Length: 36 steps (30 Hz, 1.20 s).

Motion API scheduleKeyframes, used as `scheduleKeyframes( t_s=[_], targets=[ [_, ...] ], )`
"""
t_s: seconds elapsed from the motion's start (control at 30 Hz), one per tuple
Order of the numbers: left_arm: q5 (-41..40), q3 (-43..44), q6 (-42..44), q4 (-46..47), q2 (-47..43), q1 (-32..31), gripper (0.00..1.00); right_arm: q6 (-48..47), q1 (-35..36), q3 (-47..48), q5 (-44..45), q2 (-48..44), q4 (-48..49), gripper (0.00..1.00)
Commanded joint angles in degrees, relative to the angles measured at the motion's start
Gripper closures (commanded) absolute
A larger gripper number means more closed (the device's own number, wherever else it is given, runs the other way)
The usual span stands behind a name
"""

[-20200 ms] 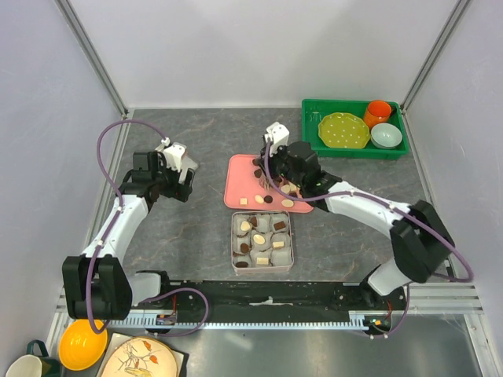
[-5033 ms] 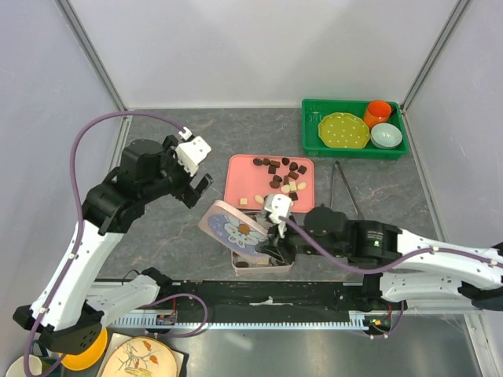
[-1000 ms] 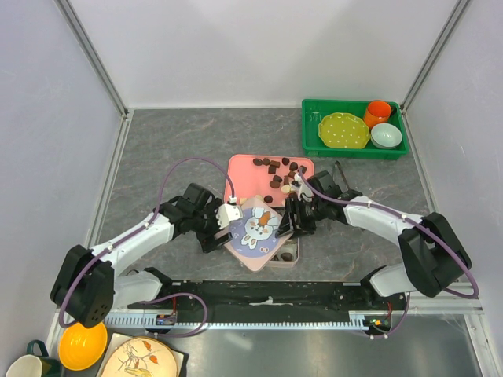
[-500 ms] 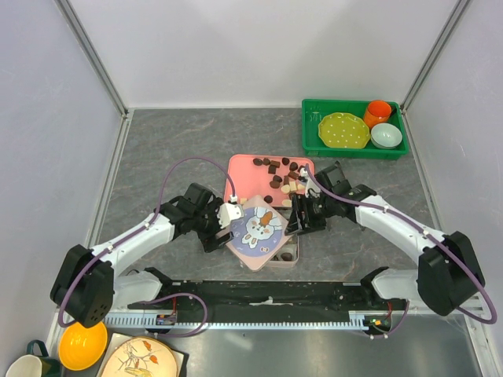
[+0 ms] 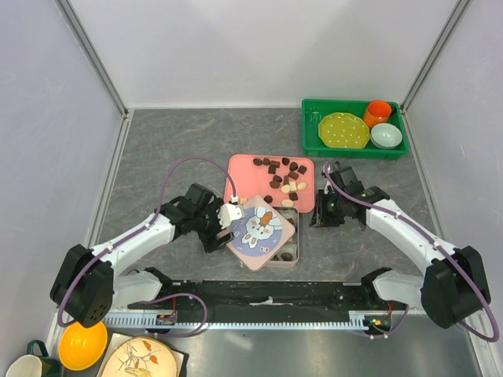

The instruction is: Pack the chocolate

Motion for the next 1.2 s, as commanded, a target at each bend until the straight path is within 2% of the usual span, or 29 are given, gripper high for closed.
scheduleKeyframes(
  t_s=[0.0,0.17,0.3,0.6,1.17],
  targets=[
    [0.29,2.35,-1.21,0.89,-0.03,-0.31,0.08,2.95,-0.83,-2.23,5.79,2.48,3.66,0.72],
    [0.11,2.61,-1.03,0.72,0.24,-0.40,0.08,5.67,-0.91,-4.26,3.68,6.78,11.67,0.82],
    [-0.24,2.70,-0.68,0.72,0.50,-0.49,0.08,7.42,-1.26,-4.17,2.71,9.86,18.16,0.84],
    [-0.59,3.67,-0.07,0.81,1.38,-0.49,0.08,12.70,-1.53,-4.87,-5.37,17.42,29.59,0.89],
    [-2.17,6.92,1.69,0.37,4.37,-1.02,0.09,12.97,0.58,-3.03,-9.86,21.55,33.04,0.90]
  ],
)
